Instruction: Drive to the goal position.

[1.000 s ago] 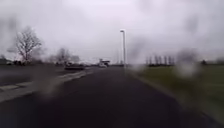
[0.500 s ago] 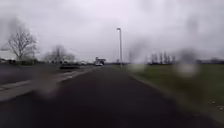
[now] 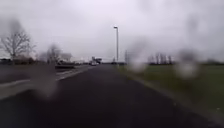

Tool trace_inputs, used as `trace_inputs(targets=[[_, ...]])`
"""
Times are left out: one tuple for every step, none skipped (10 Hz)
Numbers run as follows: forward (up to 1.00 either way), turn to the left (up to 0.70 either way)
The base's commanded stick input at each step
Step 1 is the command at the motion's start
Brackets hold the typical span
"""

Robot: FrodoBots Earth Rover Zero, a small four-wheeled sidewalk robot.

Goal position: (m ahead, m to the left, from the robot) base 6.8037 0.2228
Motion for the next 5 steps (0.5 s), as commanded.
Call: trace_inputs(targets=[[1.00, 0.00], [1.00, 0.00], [1.00, 0.00], [1.00, 0.00], [1.00, 0.00]])
